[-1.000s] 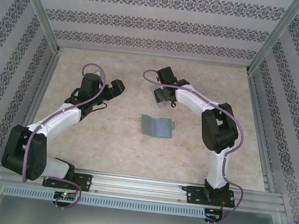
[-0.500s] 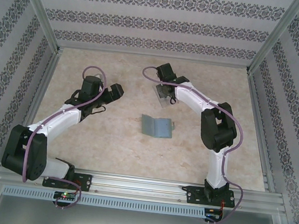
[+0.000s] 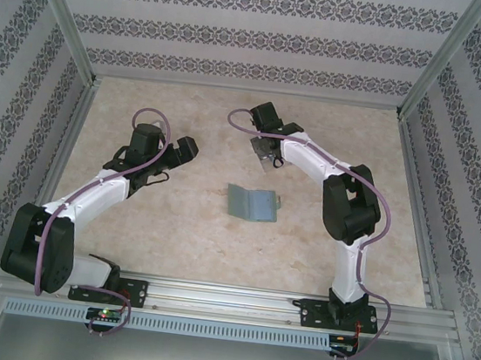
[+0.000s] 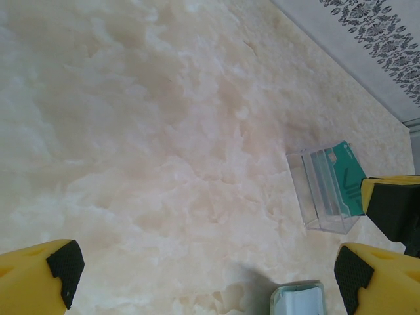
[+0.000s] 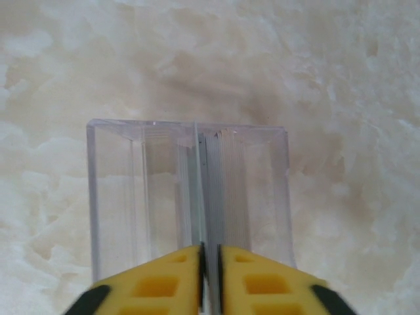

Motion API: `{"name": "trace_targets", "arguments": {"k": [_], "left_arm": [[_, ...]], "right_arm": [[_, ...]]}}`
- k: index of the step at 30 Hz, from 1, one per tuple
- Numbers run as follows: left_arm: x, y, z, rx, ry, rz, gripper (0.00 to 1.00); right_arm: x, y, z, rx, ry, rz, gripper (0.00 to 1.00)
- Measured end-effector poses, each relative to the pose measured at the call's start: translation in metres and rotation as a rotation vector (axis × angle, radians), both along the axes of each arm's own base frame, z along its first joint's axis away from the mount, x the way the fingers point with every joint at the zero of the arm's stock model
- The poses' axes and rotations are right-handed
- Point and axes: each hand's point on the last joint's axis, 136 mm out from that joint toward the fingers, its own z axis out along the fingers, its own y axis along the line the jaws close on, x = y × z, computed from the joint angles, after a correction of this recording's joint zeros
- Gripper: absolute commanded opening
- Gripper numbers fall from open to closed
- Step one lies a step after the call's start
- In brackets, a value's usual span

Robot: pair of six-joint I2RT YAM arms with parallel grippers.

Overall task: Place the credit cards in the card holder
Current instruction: Pick up the credit card from the storage box, then insert the credit card into the card slot.

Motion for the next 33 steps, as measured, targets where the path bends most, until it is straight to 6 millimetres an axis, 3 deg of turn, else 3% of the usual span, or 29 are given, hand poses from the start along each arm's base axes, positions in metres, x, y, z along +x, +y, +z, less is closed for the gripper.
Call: {"name": "trace_targets", "arguments": {"k": [9, 17, 22, 26, 29, 33], "left_arm": [[-0.004, -0.006, -0.001, -0.015, 0.003, -0.041, 0.99], [-0.009, -0.021, -0.001, -0.047, 0.012, -0.127, 1.00], [-0.015, -0.036, -0.012, -0.069, 0.046, -0.206, 0.99], [-0.022, -0.053, -0.011, -0.079, 0.039, -0.280, 0.99], [-0.030, -0.073, -0.014, -0.091, 0.035, -0.348, 0.97], [-0.049, -0.099, -0.040, -0.084, 0.090, -0.431, 0.94]], "right_arm": [[-0.004, 0.004, 0.005, 0.030, 0.005, 0.012, 0.08], [-0.020, 0.011, 0.061, 0.176, -0.053, 0.016, 0.07], [-0.045, 0.012, 0.085, 0.321, -0.049, 0.012, 0.07], [-0.076, 0.005, 0.078, 0.454, 0.017, -0.007, 0.04], [-0.103, -0.009, 0.062, 0.530, 0.103, -0.043, 0.01], [-0.137, -0.020, 0.042, 0.623, 0.196, -0.080, 0.00]]}}
